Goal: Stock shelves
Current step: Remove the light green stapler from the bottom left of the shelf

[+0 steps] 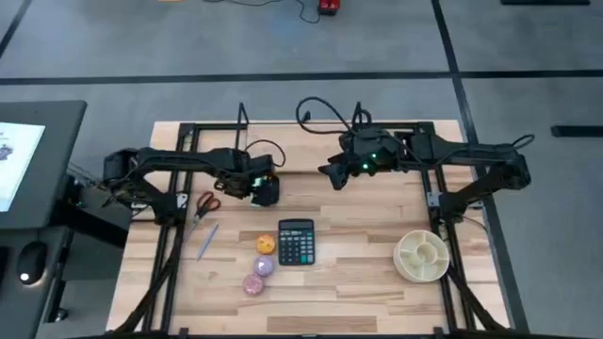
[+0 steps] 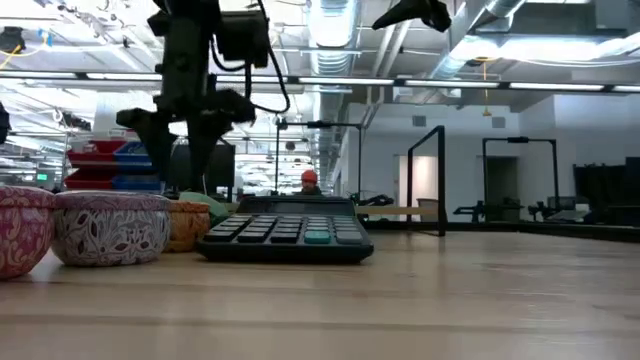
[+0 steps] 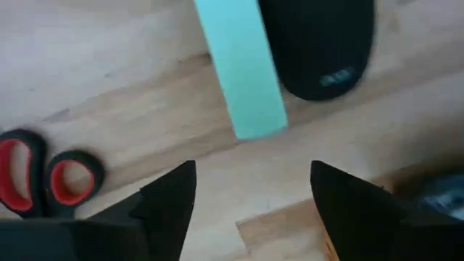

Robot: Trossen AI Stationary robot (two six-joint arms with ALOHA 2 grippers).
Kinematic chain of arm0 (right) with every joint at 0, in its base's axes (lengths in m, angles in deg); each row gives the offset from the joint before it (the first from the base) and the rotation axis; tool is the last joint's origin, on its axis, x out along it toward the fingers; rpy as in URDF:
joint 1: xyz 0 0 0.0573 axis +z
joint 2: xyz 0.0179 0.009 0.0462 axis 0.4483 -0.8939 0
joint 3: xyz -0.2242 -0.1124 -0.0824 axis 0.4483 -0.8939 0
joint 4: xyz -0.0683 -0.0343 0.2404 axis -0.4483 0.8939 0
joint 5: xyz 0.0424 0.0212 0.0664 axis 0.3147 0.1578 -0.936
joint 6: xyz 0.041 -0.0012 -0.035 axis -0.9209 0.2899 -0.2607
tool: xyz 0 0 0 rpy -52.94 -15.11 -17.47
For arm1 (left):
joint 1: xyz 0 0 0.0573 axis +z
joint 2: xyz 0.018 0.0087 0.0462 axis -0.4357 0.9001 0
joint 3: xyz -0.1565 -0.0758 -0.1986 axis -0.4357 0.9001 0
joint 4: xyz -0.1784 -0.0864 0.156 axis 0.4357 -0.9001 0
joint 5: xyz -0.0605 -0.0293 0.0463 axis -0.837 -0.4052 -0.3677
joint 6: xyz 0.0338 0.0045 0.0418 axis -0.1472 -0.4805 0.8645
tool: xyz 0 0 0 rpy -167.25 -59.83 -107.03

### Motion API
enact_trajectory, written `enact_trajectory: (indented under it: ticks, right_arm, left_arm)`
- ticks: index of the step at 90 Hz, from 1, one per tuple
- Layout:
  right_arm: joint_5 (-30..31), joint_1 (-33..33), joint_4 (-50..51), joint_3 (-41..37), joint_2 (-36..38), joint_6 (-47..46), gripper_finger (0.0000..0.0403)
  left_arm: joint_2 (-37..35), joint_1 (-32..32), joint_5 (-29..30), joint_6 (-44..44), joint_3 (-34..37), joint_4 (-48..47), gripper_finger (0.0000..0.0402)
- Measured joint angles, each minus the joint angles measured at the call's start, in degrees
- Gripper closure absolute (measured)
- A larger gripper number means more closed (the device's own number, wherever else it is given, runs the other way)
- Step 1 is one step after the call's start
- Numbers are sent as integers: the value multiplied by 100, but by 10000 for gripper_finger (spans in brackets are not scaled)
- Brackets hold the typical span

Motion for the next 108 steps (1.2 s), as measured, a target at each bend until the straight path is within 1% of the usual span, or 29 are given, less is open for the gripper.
enact_trajectory:
  ticks: [9,16,37,52,63,80,96,108]
  right_arm:
    - [-107,22,-1,0,0,142,180]
    - [-183,37,12,0,0,285,180]
    - [-195,21,408,-2,113,292,180]
    - [-193,20,741,-2,283,314,180]
    - [-193,20,791,-2,308,485,180]
    - [-193,20,835,-2,308,513,180]
    - [-191,20,839,-2,308,593,180]
    - [-191,20,841,-2,306,597,180]
  left_arm:
    - [174,2,224,-112,0,262,156]
    - [352,2,280,-185,0,399,156]
    - [813,0,592,-322,0,469,156]
    - [904,2,666,-365,0,461,157]
    - [900,2,676,-464,0,439,164]
    - [901,2,617,-534,0,329,204]
    - [901,5,708,-621,-2,285,257]
    - [896,11,673,-621,-7,204,297]
